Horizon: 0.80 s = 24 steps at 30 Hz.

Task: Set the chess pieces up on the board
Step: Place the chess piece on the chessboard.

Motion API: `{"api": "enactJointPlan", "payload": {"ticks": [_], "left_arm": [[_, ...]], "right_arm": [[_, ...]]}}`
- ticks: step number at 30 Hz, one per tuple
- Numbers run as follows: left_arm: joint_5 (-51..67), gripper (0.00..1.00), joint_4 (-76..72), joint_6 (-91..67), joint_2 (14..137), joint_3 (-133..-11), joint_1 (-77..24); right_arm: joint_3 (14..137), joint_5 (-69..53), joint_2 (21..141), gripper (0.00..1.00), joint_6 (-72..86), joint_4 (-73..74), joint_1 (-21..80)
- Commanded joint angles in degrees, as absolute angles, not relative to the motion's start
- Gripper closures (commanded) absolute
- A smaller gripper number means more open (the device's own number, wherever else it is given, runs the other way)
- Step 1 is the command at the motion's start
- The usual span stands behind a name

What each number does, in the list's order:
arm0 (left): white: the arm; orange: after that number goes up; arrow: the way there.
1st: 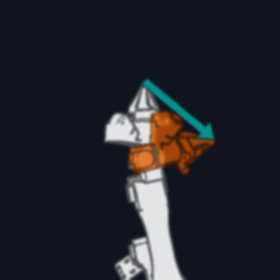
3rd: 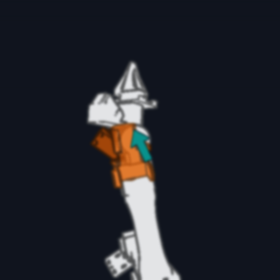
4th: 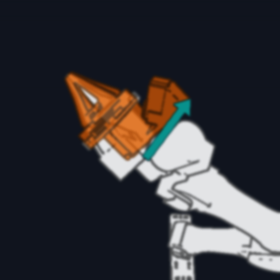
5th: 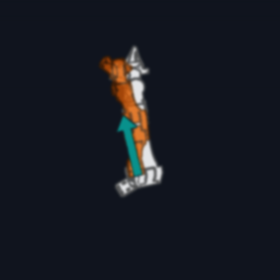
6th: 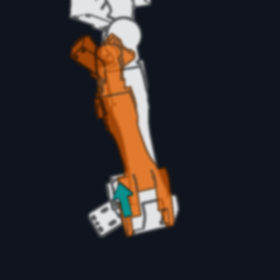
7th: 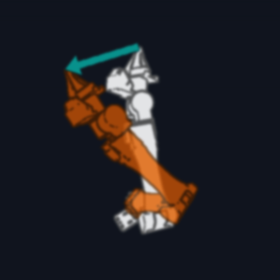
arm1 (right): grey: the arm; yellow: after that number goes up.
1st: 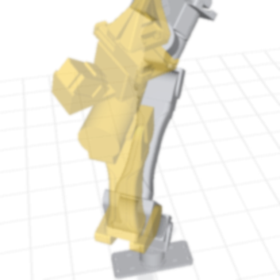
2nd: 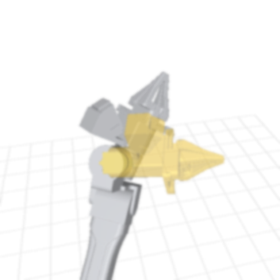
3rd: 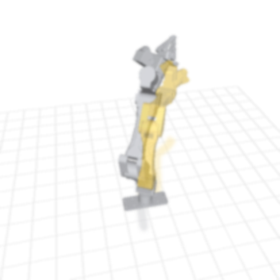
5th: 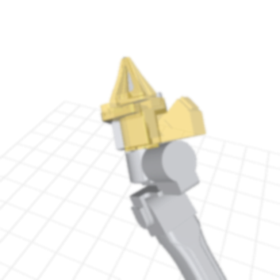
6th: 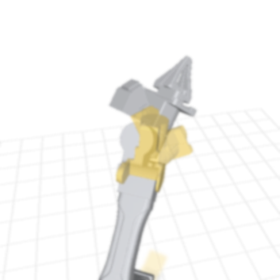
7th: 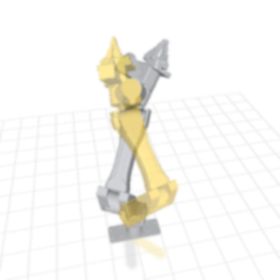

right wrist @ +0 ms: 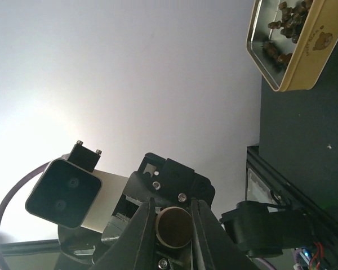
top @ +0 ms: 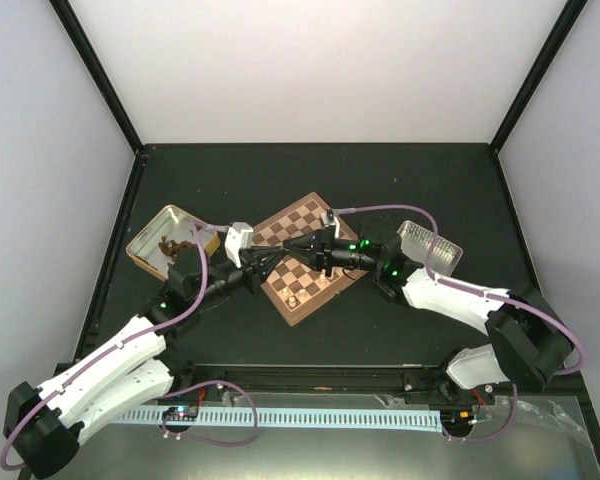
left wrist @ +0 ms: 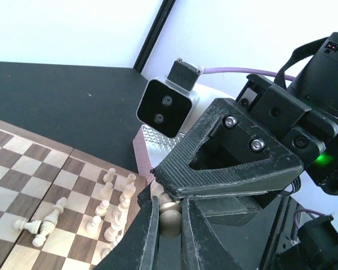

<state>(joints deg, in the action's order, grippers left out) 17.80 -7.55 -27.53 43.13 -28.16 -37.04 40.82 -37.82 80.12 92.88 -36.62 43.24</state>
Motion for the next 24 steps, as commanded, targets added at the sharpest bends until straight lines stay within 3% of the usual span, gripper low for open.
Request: {"api": "enactJointPlan", "payload": {"ticks": [1,4,10,16,24], "left_arm": [[16.24,0.98,-9.98,-27.36,42.79,-29.61,-36.76],[15.98,0.98,-7.78,-26.72,42.95,-30.53,-36.75],[14.52,0.98,5.95,-23.65,45.84,-35.33,-36.8],[14.1,0.98,21.0,-21.86,56.43,-43.06,-37.14],[9.78,0.99,37.12,-20.16,76.36,-56.38,-39.5]], "right_arm": [[40.69,-37.52,77.92,0.88,93.73,-37.54,43.23],[41.38,-36.23,77.3,0.71,87.54,-31.55,42.52],[41.9,-27.16,71.21,0.54,71.59,-12.52,37.89],[43.65,-10.19,63.78,0.47,56.55,5.31,35.3],[43.49,0.03,59.6,0.47,49.64,12.8,35.09]]}}
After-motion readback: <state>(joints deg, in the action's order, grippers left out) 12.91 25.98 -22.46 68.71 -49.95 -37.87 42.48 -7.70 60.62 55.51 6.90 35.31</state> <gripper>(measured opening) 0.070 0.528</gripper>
